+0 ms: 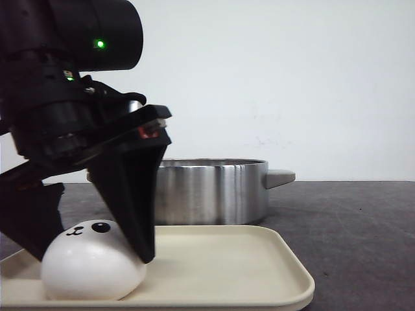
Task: Steam buns
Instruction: 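Lower the left gripper onto the last bun on the tray, then grasp the bun with the left gripper and carry it into the pot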
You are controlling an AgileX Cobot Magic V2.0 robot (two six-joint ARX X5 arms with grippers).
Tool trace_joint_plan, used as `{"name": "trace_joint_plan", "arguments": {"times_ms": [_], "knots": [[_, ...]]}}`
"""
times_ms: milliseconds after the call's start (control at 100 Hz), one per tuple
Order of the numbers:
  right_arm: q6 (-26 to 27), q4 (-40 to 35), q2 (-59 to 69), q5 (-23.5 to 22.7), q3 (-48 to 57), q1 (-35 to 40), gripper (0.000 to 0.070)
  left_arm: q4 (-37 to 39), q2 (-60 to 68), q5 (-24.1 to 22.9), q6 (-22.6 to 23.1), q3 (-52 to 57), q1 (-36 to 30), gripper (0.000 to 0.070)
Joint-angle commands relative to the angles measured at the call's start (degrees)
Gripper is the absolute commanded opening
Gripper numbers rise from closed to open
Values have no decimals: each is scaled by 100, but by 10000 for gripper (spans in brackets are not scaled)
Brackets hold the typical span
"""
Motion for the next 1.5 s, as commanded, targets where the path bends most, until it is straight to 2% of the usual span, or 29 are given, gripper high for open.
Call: {"name": "trace_joint_plan", "arguments": {"times_ms": [0,40,80,120,180,490,630,700,830,930,1160,1410,1450,1490], "knots": [[17,55,48,24,103,57,8,-17,258,-66,-7,-42,-57,543],[17,55,48,24,103,57,8,-20,278,-140,-4,-42,-57,493],[17,52,48,22,103,57,8,-22,291,-184,7,-42,-68,390],[17,46,48,24,103,57,8,-22,291,-225,57,-42,-74,248],[17,35,48,24,103,57,8,9,284,-232,153,-42,-87,0],[15,-70,48,22,103,57,8,669,-890,-286,129,166,-79,10],[11,-50,48,22,103,57,8,1228,-1281,-935,223,597,13,10],[9,-26,48,22,103,57,8,1447,-1263,-1169,452,876,107,10],[-9,35,48,20,103,66,8,1493,-861,-1311,916,1467,354,10],[-13,66,48,20,103,70,8,1392,-345,-1307,1088,1932,570,10],[-52,50,48,20,101,72,8,1117,1023,-1338,1102,2785,984,10],[-52,-162,48,20,101,79,8,892,1906,-1349,1003,3005,1211,31],[-52,-205,48,20,101,79,8,861,1969,-1349,1003,3005,1226,48],[-52,-247,48,22,101,79,8,844,2022,-1349,1003,3005,1228,104]]}}
